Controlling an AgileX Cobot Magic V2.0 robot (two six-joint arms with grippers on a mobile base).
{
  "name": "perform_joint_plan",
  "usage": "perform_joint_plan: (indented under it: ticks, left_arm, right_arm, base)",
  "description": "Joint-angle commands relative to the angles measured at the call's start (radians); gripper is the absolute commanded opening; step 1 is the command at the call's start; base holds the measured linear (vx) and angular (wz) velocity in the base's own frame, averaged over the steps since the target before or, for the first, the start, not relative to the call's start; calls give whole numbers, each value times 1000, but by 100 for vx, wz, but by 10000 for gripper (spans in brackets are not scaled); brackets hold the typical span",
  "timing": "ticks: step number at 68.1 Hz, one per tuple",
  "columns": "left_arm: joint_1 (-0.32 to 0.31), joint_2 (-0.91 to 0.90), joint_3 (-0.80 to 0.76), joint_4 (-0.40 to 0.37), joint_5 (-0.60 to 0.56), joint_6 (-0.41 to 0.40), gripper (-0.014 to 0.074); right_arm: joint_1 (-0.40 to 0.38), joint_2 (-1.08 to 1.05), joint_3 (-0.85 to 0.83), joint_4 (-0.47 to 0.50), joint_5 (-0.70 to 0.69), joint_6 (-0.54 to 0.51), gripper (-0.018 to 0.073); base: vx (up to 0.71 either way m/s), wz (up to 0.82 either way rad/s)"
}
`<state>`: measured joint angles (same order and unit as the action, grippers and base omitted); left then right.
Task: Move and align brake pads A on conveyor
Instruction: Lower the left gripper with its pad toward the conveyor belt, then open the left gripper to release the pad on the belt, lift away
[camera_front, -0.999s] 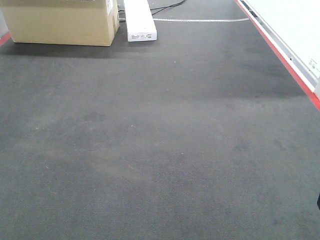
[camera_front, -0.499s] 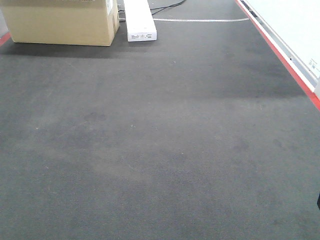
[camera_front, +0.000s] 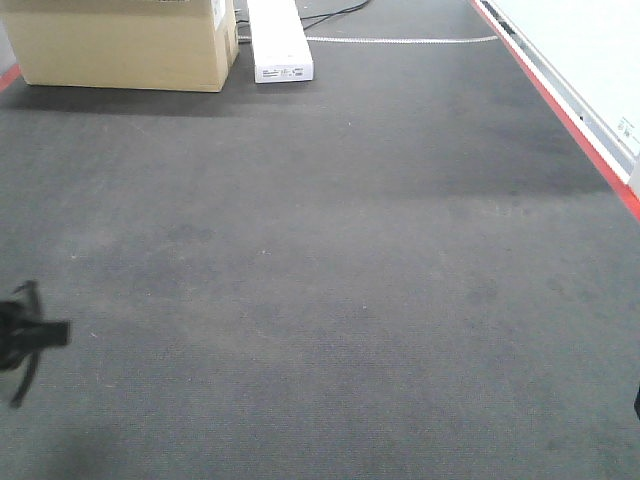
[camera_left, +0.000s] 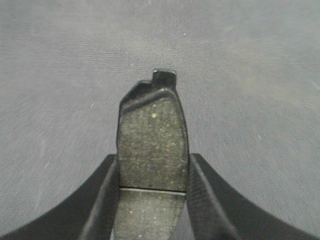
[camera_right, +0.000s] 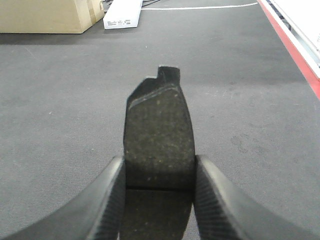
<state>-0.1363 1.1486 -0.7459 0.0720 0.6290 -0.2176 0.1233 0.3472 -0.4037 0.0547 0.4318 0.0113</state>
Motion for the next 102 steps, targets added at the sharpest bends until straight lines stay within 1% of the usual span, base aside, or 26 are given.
perform_joint_plan:
  ticks: [1,5,19,39,51,62,69,75,82,95,102]
  left_arm:
    - [-1,79,-76,-29,-75,-10,55]
    - [-1,131,-98,-42,-75,-8,69]
    - [-1,294,-147,-42,-85,-8,141]
    - [-1,483,-237,-51,-80,-10,288]
    - [-1,548,-267,-56,-88,-9,355]
    - [-1,552,-268,-48,-96,-8,365]
    - [-2,528,-268,-48,-83,-6,365]
    - [-4,478,-266,-48,-62,16,365]
    - [-6,379,-237,-48,-63,32,364]
    - [-6,159,-91,-48,-134,35,351]
    - [-6,6,-4,-48,-157,35,351]
  right_arm:
    - [-4,9,-32,-4,-101,-11,-7]
    - [-4,9,-32,-4,-101,-11,-7]
    - [-4,9,-32,-4,-101,-11,-7]
    - [-4,9,-32,-4,-101,-11,-7]
    - [-4,9,-32,-4,-101,-11,-7]
    - [-4,9,-32,-4,-101,-11,-7]
    - [-4,9,-32,-4,-101,-11,-7]
    - [-4,9,-32,-4,-101,-11,-7]
    - [-4,9,-32,-4,-101,-11,-7]
    - [-4,9,-32,-4,-101,-11,-7]
    - [-4,9,-32,-4,-101,-11,-7]
  base:
    - [0,0]
    - [0,0]
    - [0,0]
    - [0,0]
    - [0,0]
    - [0,0]
    - [0,0]
    - [0,0]
    - [0,0]
    - [0,0]
    - [0,0]
